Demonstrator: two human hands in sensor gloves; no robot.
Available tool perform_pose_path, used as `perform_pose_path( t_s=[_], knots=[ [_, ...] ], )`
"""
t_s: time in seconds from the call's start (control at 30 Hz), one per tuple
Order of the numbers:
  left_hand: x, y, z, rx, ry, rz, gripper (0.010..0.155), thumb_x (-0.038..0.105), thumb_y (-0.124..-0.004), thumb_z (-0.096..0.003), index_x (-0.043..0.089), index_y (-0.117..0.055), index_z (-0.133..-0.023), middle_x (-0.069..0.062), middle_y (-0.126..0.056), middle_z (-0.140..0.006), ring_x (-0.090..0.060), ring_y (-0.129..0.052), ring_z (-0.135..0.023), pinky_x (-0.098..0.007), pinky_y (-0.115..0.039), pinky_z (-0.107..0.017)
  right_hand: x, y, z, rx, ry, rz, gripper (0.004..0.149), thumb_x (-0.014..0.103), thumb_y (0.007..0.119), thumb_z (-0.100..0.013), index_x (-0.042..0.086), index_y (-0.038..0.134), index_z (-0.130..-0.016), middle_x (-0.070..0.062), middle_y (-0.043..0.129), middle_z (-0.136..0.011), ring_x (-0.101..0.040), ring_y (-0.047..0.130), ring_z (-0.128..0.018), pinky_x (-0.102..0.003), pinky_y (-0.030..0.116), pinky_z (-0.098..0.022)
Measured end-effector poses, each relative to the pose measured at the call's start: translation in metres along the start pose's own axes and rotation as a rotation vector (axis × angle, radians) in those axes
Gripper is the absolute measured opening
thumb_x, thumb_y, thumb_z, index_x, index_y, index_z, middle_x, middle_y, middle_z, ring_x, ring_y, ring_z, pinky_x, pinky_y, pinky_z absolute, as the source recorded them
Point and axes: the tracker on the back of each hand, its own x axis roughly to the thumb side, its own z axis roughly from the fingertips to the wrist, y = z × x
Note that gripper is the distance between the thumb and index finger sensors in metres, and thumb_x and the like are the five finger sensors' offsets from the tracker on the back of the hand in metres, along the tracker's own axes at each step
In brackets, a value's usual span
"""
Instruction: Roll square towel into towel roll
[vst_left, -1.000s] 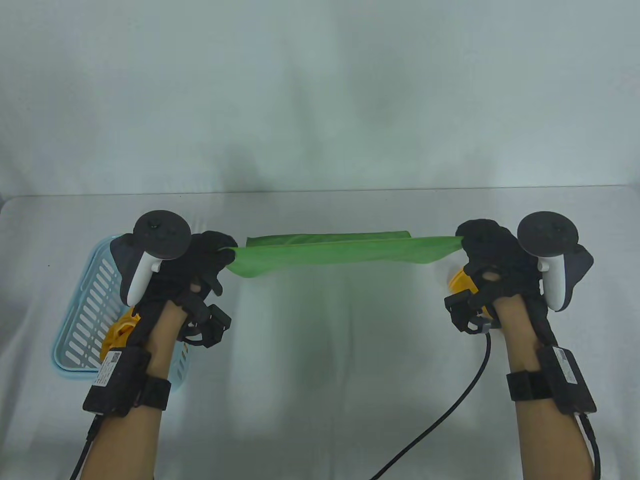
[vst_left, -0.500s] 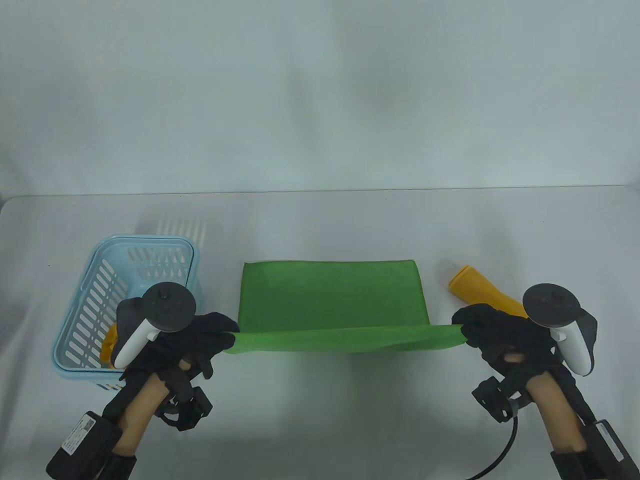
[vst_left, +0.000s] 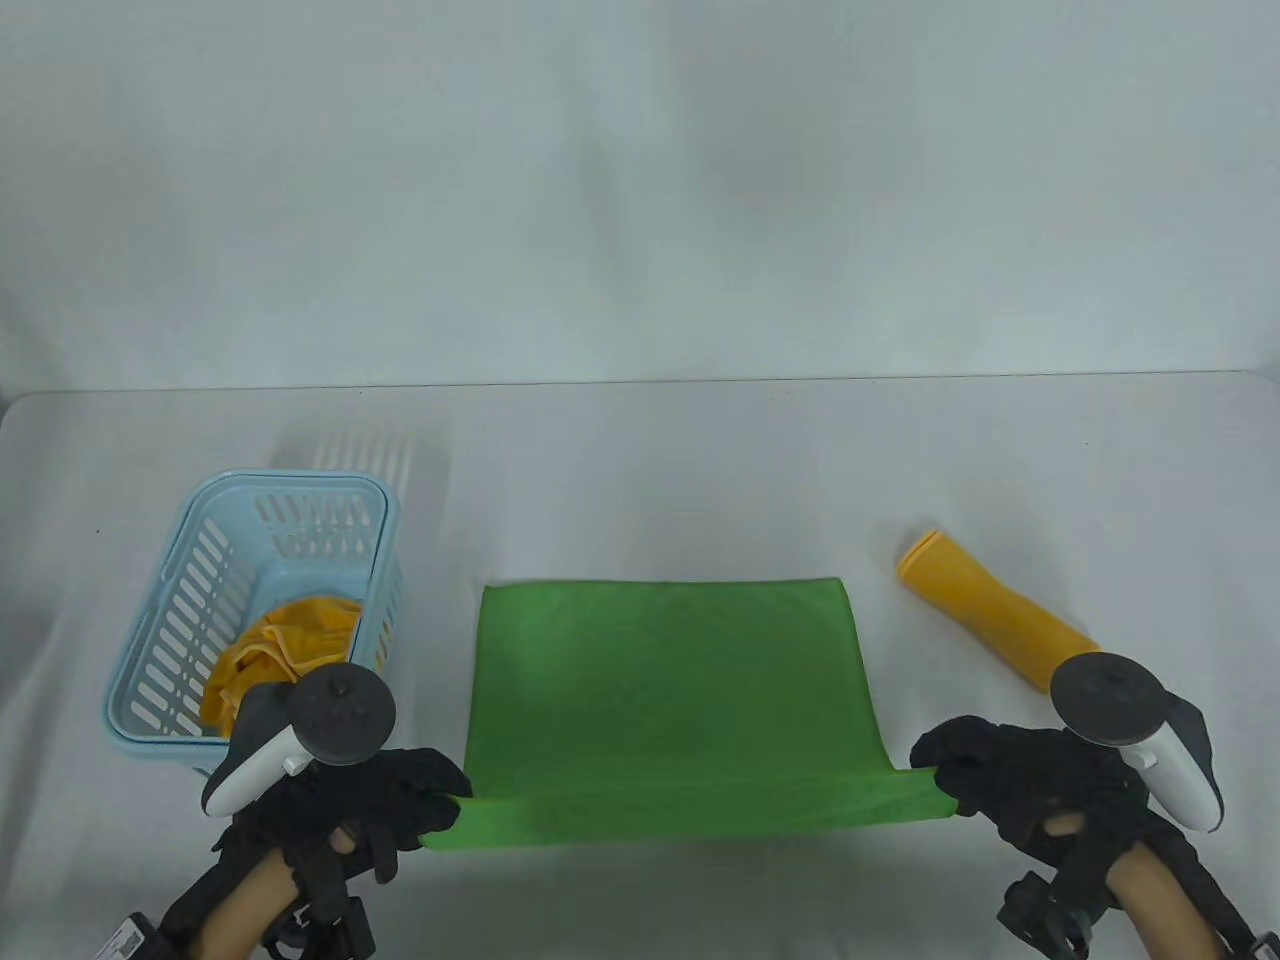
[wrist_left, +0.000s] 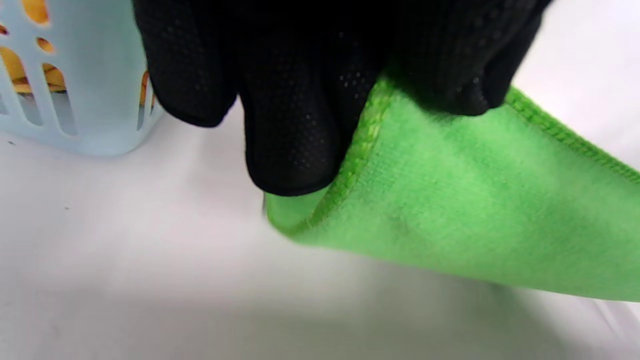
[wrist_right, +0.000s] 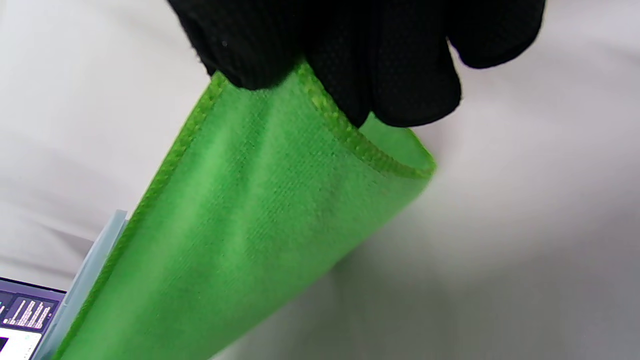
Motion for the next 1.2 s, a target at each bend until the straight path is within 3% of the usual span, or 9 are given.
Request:
perform_pose_path(
  t_s=[0.37,0.87,1.2],
  knots=[
    [0.021,0.037,-0.032,0.269,0.177,-0.116,0.041,0.038,-0.080,-0.0403,0.034,-0.089,-0.080,0.007,-0.100,-0.078,-0.022,-0.104,-0.069,-0.051,-0.077,-0.063,0.017,-0.013,-0.035,-0.190,0.023,0.031,0.037,0.033,0.079,-0.039,0.031,0.082,-0.076,0.000,0.091,-0.075,-0.032,0.089,-0.073,-0.057,0.069,-0.059],
    [0.028,0.058,-0.126,0.332,0.473,-0.192,0.041,0.038,-0.080,-0.0407,0.032,-0.088,-0.080,0.006,-0.099,-0.078,-0.023,-0.103,-0.070,-0.051,-0.076,-0.063,0.017,-0.014,-0.132,-0.320,0.209,0.071,0.038,0.032,0.079,-0.039,0.030,0.081,-0.076,-0.001,0.091,-0.074,-0.032,0.088,-0.073,-0.057,0.068,-0.060],
    [0.024,0.043,-0.179,0.379,0.611,-0.290,0.041,0.042,-0.080,-0.0400,0.032,-0.088,-0.079,0.007,-0.099,-0.078,-0.023,-0.103,-0.070,-0.051,-0.076,-0.063,0.023,0.006,-0.180,-0.446,0.315,0.256,0.038,0.033,0.078,-0.039,0.031,0.080,-0.076,0.001,0.090,-0.074,-0.031,0.089,-0.073,-0.056,0.068,-0.061]
  ],
)
